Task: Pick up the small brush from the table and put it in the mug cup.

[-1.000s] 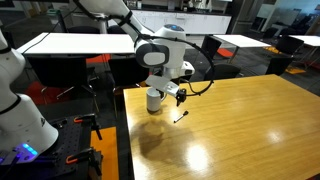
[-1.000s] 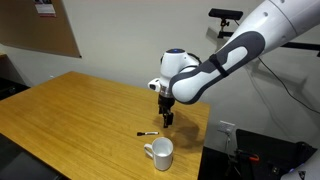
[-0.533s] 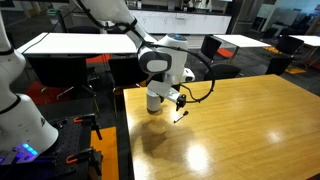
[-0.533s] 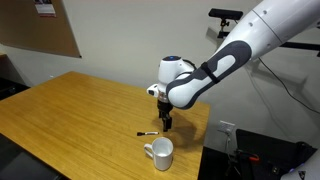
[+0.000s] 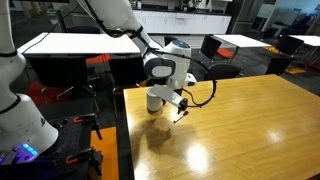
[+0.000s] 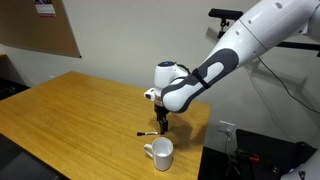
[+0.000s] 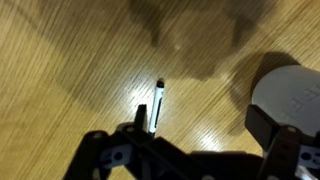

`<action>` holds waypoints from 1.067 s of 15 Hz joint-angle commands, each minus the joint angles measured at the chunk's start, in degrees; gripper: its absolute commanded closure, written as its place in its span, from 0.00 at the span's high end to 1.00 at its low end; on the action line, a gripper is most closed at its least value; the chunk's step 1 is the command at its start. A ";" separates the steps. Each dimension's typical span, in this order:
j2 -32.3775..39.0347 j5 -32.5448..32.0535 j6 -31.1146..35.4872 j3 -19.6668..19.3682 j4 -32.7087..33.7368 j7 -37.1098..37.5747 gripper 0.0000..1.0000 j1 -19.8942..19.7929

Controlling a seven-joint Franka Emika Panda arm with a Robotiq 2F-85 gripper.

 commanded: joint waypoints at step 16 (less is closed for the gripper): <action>8.83 -6.97 -0.31 1.35 9.64 14.32 1.00 0.04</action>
